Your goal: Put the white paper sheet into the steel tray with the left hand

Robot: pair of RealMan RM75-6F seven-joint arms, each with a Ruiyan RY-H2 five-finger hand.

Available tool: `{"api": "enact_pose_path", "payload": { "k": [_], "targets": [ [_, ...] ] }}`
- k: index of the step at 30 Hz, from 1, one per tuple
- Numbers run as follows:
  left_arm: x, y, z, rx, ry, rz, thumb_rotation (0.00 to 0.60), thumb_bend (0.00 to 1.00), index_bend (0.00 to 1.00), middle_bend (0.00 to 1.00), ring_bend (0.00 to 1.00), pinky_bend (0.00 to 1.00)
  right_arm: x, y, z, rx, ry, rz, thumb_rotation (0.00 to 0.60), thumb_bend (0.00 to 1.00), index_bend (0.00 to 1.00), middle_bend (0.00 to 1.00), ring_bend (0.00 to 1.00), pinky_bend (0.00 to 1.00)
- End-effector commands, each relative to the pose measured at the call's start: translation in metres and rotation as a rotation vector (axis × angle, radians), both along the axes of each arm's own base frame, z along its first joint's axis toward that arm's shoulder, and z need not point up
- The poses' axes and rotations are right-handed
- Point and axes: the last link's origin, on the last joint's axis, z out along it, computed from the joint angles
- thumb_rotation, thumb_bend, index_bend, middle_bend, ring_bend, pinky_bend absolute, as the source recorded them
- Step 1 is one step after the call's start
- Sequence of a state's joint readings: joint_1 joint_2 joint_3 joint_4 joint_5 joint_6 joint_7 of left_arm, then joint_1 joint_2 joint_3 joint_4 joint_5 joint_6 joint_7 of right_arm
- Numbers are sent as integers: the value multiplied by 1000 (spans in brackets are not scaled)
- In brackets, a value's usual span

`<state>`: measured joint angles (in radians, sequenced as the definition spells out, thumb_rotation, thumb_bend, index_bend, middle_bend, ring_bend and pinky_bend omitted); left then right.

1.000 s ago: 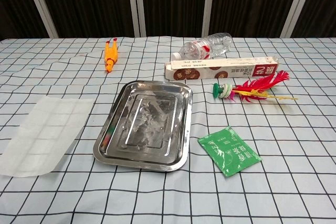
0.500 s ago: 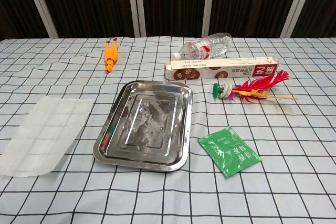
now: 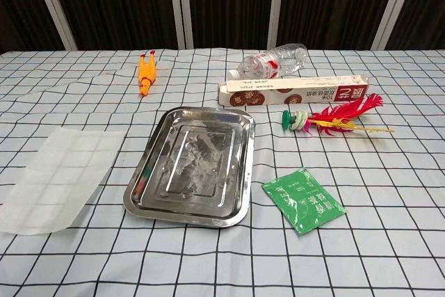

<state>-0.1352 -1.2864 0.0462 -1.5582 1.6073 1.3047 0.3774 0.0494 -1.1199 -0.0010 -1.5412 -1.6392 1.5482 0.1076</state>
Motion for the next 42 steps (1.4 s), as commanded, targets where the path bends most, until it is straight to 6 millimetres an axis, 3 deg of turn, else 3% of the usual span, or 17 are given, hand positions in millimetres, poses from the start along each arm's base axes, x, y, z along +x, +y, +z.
{"api": "enact_pose_path", "payload": {
  "k": [1,13,31,42],
  "targets": [
    [1,10,-11,-19,25,-27,600,192,335,0,0,0,0,0,0,0,0,-1,600,290,0,0,0,0],
    [-3,25,-33,-63,66,-53,600,194,351,0,0,0,0,1,1,-1,-8,-1,600,291,0,0,0,0],
    [14,39,-66,-85,28,-101,600,208,373,0,0,0,-1,1,2,-4,-13,-4,600,290,0,0,0,0],
    [19,37,-72,-95,9,-115,600,336,441,0,0,0,-1,1,2,-2,-15,-7,600,290,0,0,0,0]
  ]
}}
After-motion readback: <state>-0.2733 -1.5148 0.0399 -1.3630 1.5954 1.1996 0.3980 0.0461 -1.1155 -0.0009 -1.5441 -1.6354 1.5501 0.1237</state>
